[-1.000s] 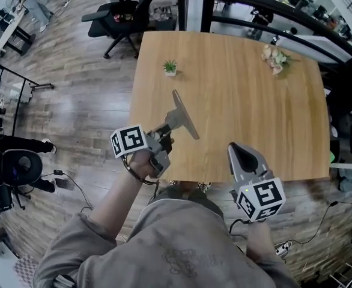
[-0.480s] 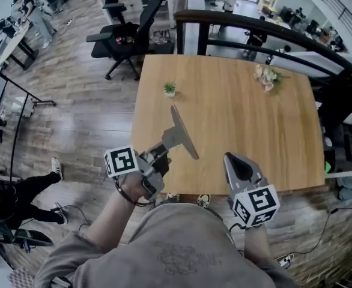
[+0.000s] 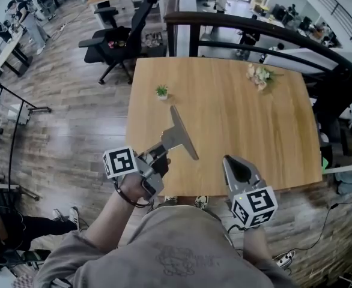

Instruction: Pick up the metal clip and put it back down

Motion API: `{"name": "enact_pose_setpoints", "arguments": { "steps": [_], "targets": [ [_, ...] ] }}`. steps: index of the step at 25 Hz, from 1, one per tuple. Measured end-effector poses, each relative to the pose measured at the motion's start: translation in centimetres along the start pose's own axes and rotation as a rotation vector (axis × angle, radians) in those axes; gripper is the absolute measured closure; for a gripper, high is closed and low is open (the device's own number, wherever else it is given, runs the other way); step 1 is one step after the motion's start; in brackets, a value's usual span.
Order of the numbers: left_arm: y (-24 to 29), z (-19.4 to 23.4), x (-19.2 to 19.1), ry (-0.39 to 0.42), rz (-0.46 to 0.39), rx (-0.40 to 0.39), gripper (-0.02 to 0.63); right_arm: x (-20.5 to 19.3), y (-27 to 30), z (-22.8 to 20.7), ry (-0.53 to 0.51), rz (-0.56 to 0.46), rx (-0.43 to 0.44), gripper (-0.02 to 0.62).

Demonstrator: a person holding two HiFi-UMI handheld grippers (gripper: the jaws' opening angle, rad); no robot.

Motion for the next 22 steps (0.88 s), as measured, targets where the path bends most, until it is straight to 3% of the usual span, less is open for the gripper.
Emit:
{"name": "enact_pose_setpoints", "arguments": {
  "steps": [14,22],
  "targets": [
    [12.5,0.3,5.3,0.026,0.04,-0.104,0.6,2.2,2.5,-8.1,-0.007,-0.062,-0.125,0.584],
    [22.2,3.8,8.2,0.036,0.086,-0.152,0.6,3.8,7.6,-13.9,0.021,-0.087,-0.178,0.584]
  ]
}}
Point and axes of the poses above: the fingertips, and each gripper's own axes: y forward along the fingers, z to its left, x out of its top, the point moved 6 cm from there along -y, backward along the fingers, and after that the axes turned 14 degrees about -x, right-handed, at the moved point
